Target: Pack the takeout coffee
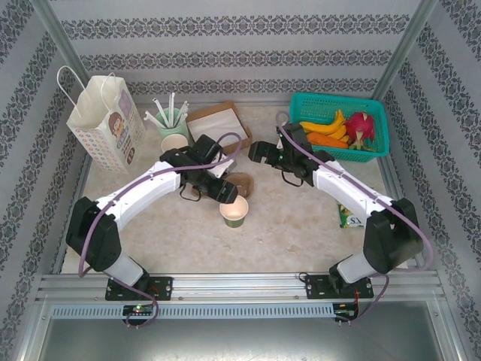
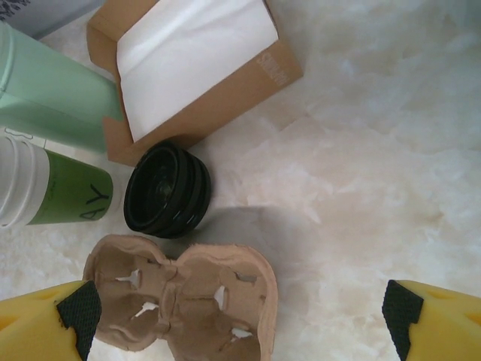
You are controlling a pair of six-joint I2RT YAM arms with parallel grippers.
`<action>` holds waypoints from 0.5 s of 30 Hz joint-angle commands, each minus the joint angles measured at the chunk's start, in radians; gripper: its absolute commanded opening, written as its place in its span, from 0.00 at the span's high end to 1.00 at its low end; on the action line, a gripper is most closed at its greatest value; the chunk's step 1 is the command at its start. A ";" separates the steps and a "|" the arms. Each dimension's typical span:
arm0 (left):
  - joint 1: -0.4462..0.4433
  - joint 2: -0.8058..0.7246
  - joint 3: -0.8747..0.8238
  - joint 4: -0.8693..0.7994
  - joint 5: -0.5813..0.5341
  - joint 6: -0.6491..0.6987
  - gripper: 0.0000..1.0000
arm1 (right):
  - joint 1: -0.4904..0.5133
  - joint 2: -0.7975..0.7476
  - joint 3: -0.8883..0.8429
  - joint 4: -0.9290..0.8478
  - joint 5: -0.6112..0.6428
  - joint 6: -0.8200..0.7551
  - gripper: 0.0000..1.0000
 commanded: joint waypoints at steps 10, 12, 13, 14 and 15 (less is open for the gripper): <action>0.187 -0.229 -0.152 0.323 0.122 -0.221 0.00 | 0.057 0.193 0.206 0.003 -0.011 -0.059 0.06; 0.210 -0.273 -0.214 0.449 0.045 -0.312 0.00 | 0.069 0.235 0.244 -0.014 -0.009 -0.049 0.09; 0.215 -0.293 -0.241 0.512 -0.011 -0.367 0.00 | 0.074 0.259 0.267 -0.029 -0.005 -0.043 0.12; 0.215 -0.311 -0.267 0.561 -0.059 -0.415 0.00 | 0.080 0.279 0.286 -0.042 -0.004 -0.041 0.13; 0.216 -0.330 -0.293 0.630 -0.117 -0.468 0.00 | 0.086 0.303 0.309 -0.061 -0.004 -0.039 0.16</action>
